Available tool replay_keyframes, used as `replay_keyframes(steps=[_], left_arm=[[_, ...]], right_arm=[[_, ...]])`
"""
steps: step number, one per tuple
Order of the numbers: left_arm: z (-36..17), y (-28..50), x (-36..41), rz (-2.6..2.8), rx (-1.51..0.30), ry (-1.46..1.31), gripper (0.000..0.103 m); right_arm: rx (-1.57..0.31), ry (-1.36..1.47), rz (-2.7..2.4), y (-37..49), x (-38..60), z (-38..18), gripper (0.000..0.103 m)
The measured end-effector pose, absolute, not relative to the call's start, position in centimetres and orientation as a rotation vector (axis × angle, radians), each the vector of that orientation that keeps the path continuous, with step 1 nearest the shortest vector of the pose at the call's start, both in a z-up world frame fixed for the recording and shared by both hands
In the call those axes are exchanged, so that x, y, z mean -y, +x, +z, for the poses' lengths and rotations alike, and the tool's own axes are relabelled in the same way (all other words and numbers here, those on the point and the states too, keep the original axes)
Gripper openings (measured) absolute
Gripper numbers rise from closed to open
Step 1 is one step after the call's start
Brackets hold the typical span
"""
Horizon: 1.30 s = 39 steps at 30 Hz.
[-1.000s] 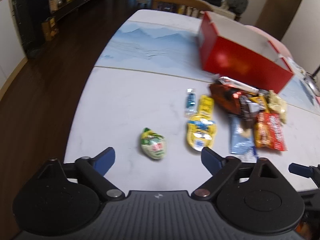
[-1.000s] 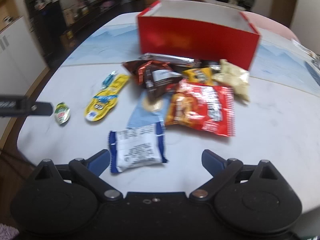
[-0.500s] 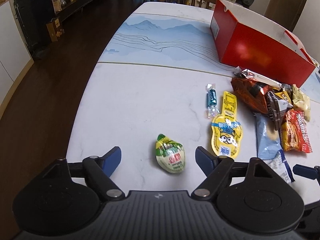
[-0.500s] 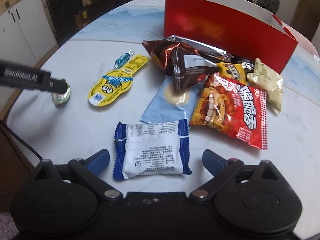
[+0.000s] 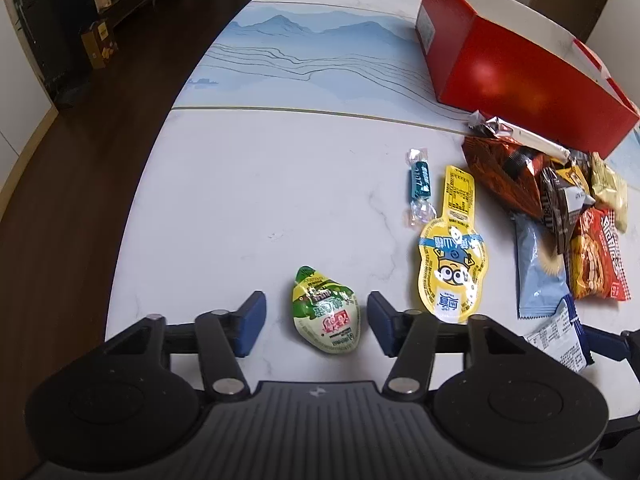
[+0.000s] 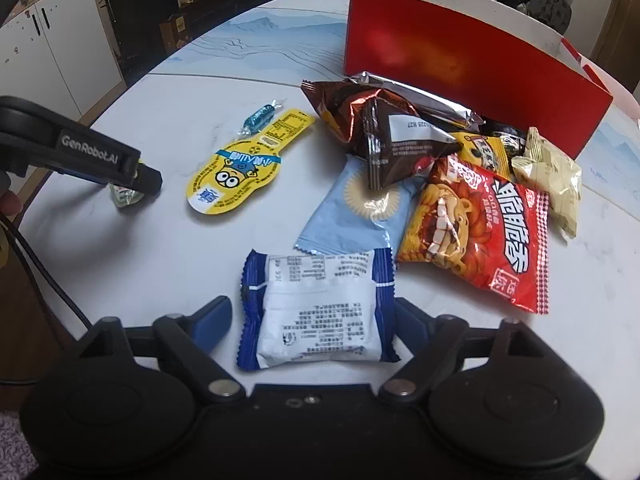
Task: Organize snacks
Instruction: 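Grasp the green egg-shaped candy with the left tool while the right tool grasps the blue-white biscuit, then carry the green candy and blue-white biscuit with both tools into the red box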
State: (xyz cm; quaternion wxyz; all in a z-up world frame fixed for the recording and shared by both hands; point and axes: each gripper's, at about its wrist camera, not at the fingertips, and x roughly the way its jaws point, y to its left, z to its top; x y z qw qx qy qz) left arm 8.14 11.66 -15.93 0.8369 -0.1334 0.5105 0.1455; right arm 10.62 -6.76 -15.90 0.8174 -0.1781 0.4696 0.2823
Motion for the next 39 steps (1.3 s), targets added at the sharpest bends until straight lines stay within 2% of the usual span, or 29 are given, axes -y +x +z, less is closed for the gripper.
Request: replay_keyframes(steps=[3, 7, 11, 24, 39], left_arm=[[-15.9, 8.1, -11.6, 0.297, -1.071, -0.287, 0.035], [-15.8, 7.9, -12.0, 0.288, -1.062, -0.310, 0.034], [-15.8, 7.8, -12.4, 0.288, -1.053, -0.345, 0.033], [-14.3, 6.9, -12.2, 0.254, -1.038, -0.375, 0.032], [-5.7, 9.1, -9.5, 0.152, -0.902, -0.305, 0.032]], right_arm=[[-0.995, -0.380, 0.613, 10.5, 6.8, -15.7, 0.075], [-0.969, -0.417, 0.626, 10.0, 6.4, -15.4, 0.065], [-0.962, -0.423, 0.628, 9.9, 6.4, -15.3, 0.060], [-0.985, -0.344, 0.576, 10.3, 8.2, -13.5, 0.058], [-0.835, -0.270, 0.525, 13.0, 10.8, -4.3, 0.058]])
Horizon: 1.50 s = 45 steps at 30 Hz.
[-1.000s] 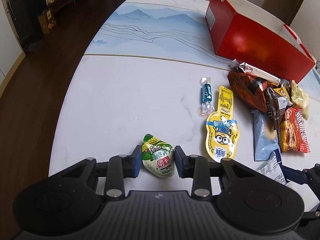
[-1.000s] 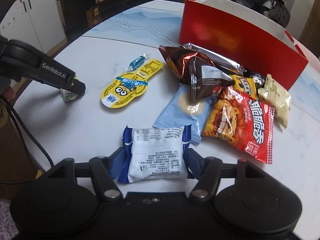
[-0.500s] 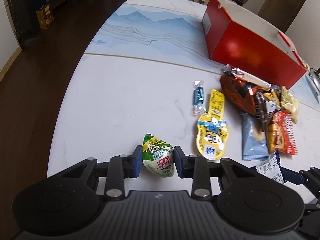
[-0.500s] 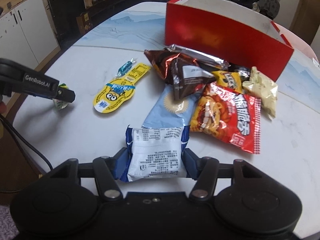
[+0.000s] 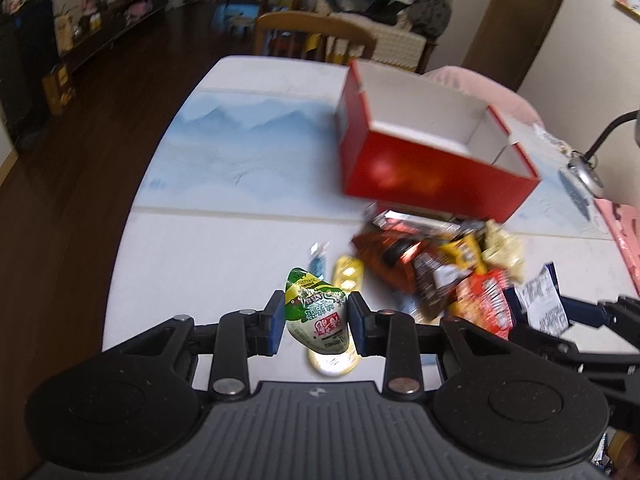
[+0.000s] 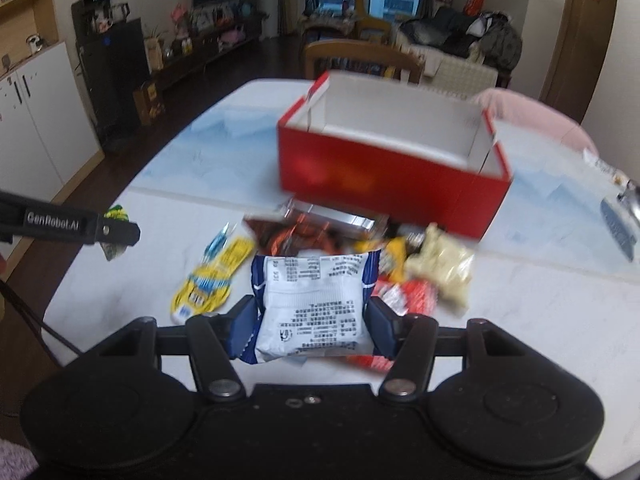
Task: Organize snacks
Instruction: 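Carry the green candy and blue-white biscuit with both tools into the red box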
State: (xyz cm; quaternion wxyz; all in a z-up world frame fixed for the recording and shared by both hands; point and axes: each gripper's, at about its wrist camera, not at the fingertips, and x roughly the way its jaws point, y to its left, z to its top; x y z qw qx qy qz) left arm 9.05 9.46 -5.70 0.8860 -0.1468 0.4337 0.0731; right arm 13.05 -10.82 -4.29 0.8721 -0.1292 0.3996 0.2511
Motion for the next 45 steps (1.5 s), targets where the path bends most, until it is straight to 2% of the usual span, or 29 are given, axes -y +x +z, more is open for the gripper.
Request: replay_keyframes(steps=[11, 24, 35, 45], left_arm=[[-1.8, 15.5, -5.7, 0.118, -0.855, -0.261, 0.032], [-0.7, 27.0, -2.3, 0.135, -0.903, -0.245, 0.033], [-1.5, 36.4, -0.7, 0.160, -0.998, -0.144, 0.033], [-6.2, 41.5, -0.6, 0.177, -1.162, -0.136, 0.033]], right_arm=[[-0.738, -0.261, 0.532, 20.1, 13.2, -0.3, 0.058], [-0.763, -0.259, 0.566, 31.2, 14.8, 0.1, 0.058], [-0.909, -0.284, 0.597, 39.7, 13.9, -2.7, 0.059], [-1.049, -0.356, 0.626, 43.2, 12.3, -7.6, 0.059]])
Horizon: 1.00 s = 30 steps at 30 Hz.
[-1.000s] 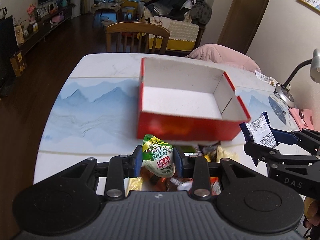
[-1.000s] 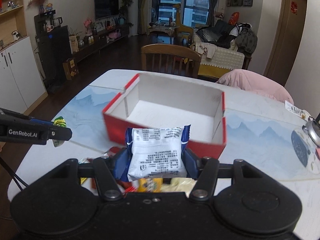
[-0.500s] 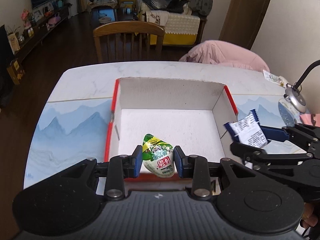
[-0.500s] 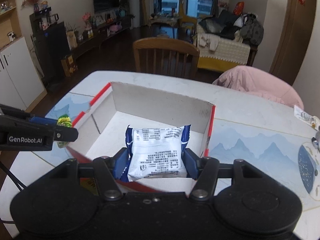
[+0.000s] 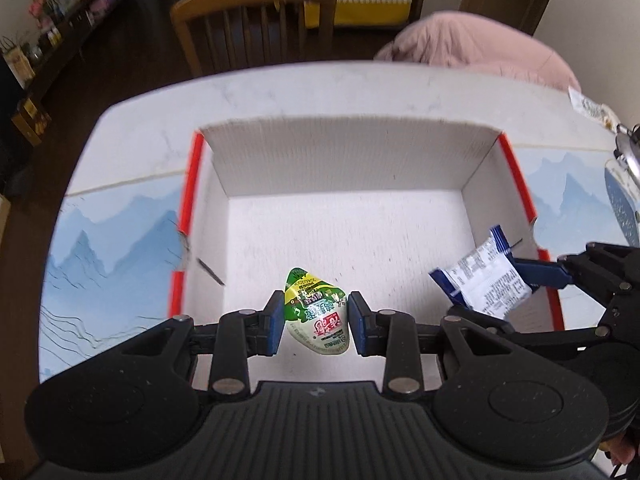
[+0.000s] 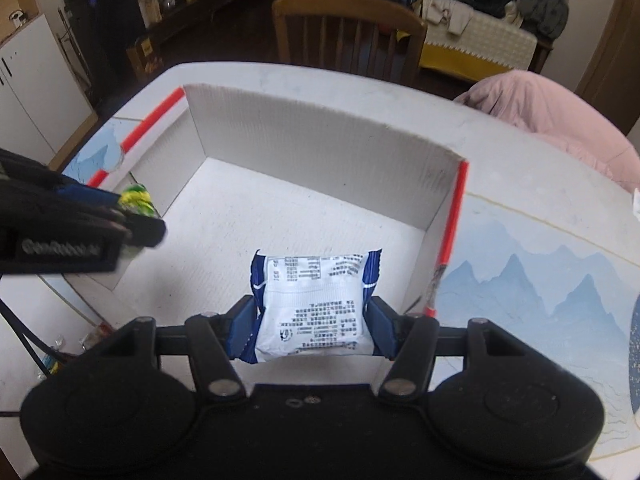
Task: Organize snacks
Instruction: 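Carry the green candy and blue-white biscuit with both tools into the red box, then open both tools to drop the candy and biscuit, then lift out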
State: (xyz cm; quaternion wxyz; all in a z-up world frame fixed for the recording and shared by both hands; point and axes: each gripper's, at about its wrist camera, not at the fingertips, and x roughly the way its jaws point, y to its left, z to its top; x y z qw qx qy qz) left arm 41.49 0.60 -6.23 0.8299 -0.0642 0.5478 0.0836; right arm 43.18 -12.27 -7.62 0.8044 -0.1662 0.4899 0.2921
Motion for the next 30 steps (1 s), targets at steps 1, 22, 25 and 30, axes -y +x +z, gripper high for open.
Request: replay_keyframes(steps=[1, 22, 25, 30], left_arm=[[-6.6, 41.8, -0.5, 0.188, -1.170, -0.123, 0.033], [-14.1, 44.4, -1.5, 0.246, -1.357, -0.146, 0.034], [-14.7, 44.6, -1.6, 0.243, -1.362, -0.158, 0.034], [-14.8, 44.3, -2.3, 0.258, -1.349, -0.184, 0.035]], right_arm=[[-1.050, -0.362, 0.631, 43.3, 12.0, -7.8, 0.059], [-1.153, -0.499, 0.736, 45.5, 8.7, -12.2, 0.061], [-1.164, -0.513, 0.733, 45.5, 8.8, -12.6, 0.063], [-1.169, -0.499, 0.752, 45.4, 9.0, -12.9, 0.065]])
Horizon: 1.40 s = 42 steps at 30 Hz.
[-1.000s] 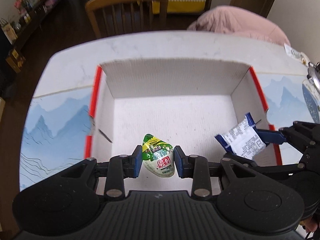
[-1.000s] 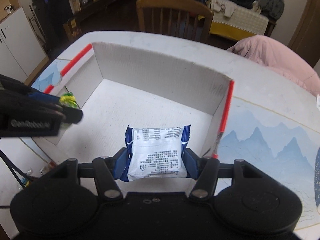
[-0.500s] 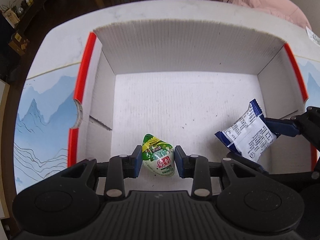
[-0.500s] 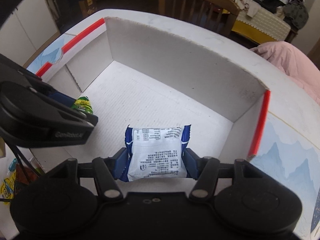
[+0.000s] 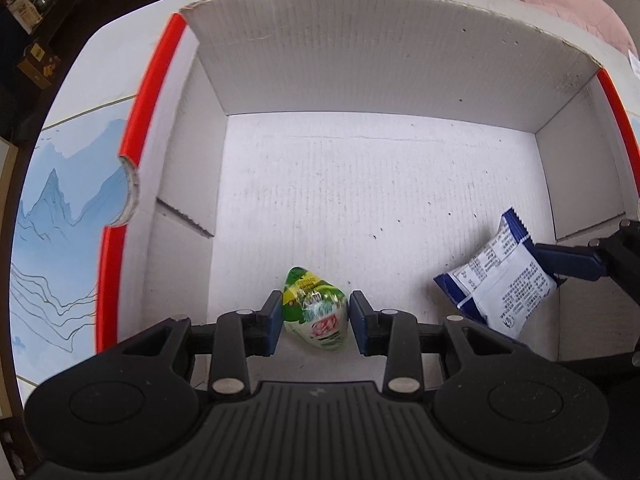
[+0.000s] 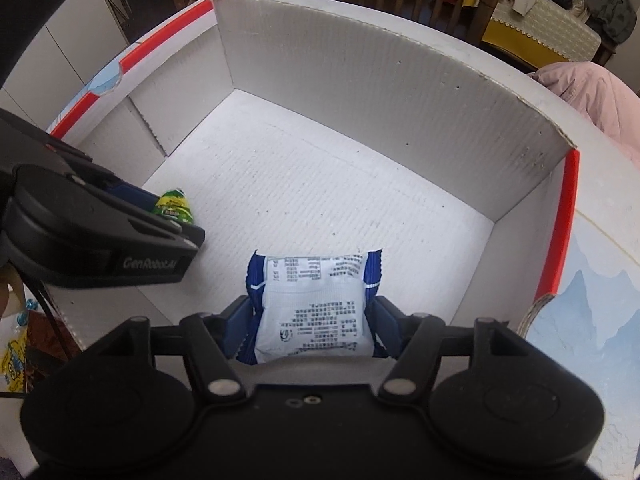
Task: Organize snacks
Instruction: 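Open both tools to drop the candy and biscuit, then lift out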
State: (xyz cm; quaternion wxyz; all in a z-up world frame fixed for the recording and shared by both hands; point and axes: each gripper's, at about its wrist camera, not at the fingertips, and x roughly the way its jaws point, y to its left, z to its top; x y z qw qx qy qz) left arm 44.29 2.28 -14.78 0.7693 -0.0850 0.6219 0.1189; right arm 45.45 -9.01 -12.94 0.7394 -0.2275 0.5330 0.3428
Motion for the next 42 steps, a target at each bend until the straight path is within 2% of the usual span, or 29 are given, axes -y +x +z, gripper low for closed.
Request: replay_keyframes(steps=[2, 5, 11, 13, 18, 20, 22, 31, 36, 40, 42], left_arm=[[-14.5, 44.1, -2.4, 0.262, -1.335, -0.200, 0.035], [-13.9, 43.7, -2.5, 0.271, -1.318, -0.203, 0.043], [-11.3, 42.4, -2.4, 0.246, -1.257, -0.207, 0.044], [-10.1, 41.8, -2.3, 0.231, -1.235, -0.206, 0.044], [-7.1, 39.9, -2.4, 0.201, -1.168, -0.217, 0.044], [-6.0, 39.0, -2.3, 0.183, -1.143, -0.216, 0.046], [-5.0, 38.0, -2.4, 0.173, -1.116, -0.219, 0.053], [-1.7, 33.4, -1.8, 0.117, -1.013, -0.204, 0.054], [-0.6, 31.0, -1.6, 0.082, -0.976, -0.202, 0.054], [0.3, 28.7, -1.4, 0.060, -0.940, -0.179, 0.064], [0.5, 27.4, -1.5, 0.049, -0.920, -0.170, 0.065]], right_arm=[[-1.166, -0.497, 0.755, 45.4, 9.1, -12.9, 0.067], [-1.161, -0.499, 0.752, 45.1, 9.0, -12.8, 0.068], [-1.129, -0.477, 0.743, 44.4, 9.3, -11.1, 0.072], [-1.111, -0.464, 0.735, 44.1, 9.6, -10.3, 0.081], [-1.069, -0.406, 0.707, 43.1, 11.0, -7.5, 0.083], [-1.050, -0.389, 0.694, 42.6, 11.6, -6.4, 0.084], [-1.029, -0.364, 0.687, 42.0, 12.3, -5.3, 0.086], [-0.960, -0.269, 0.657, 38.1, 13.9, -1.3, 0.095], [-0.924, -0.237, 0.652, 35.8, 14.0, 0.1, 0.096], [-0.885, -0.221, 0.652, 33.4, 14.5, 1.1, 0.097], [-0.875, -0.212, 0.653, 32.2, 14.7, 1.3, 0.098]])
